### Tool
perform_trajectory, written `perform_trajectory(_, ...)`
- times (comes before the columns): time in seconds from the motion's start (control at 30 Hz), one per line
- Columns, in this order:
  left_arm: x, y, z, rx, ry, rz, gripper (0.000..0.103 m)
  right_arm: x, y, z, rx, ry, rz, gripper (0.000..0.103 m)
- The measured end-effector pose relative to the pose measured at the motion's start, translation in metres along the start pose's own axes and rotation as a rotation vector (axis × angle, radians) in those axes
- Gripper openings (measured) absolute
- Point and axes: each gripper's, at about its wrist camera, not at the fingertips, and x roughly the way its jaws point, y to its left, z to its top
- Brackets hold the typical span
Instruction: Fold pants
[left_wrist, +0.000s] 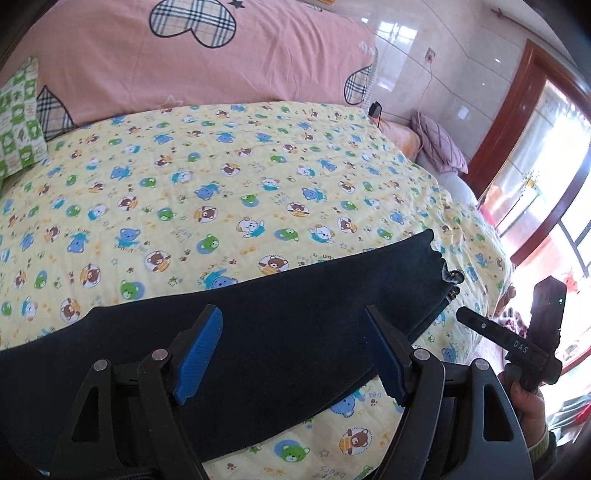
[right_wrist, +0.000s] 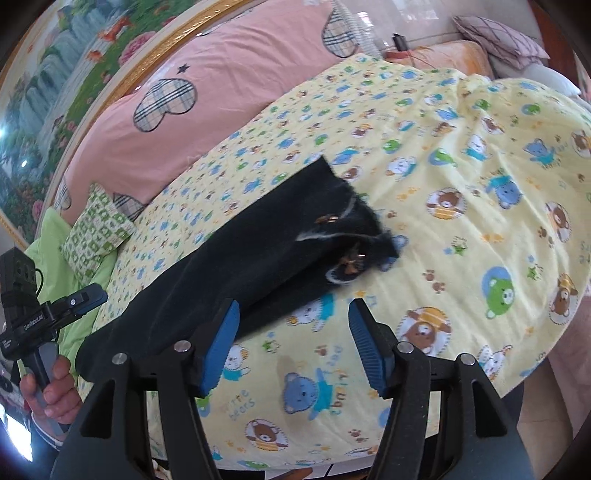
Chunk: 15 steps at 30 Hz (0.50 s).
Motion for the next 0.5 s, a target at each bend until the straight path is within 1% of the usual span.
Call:
perform_trajectory(0.1,0.011,-0.006,0.006,0.023,0.019,-0.005,0.078,0.002,-0.01,0.003,0.057,-0.01,0.002,0.063)
perform_trajectory(0.17,0.019,-0.012,0.012,0.038,0.032,-0.009,0.078,0.006,-0.014,0.006,0.094,-0.013,0.023,0.063)
perform_trajectory(0.33,0.042,-0.031,0.028,0.109,0.07,-0.019,0.078,0.015,-0.014,0.011,0.175,-0.01,0.038,0.063)
perform_trajectory(0.4,0.051,-0.037,0.034,0.131,0.089,-0.026,0.078,0.018,-0.015,0.013,0.223,-0.018,0.044,0.063)
perform_trajectory(0.5,0.065,-0.048,0.043,0.17,0.117,-0.034,0.078,0.021,-0.016,0.016,0.26,-0.036,0.035,0.064)
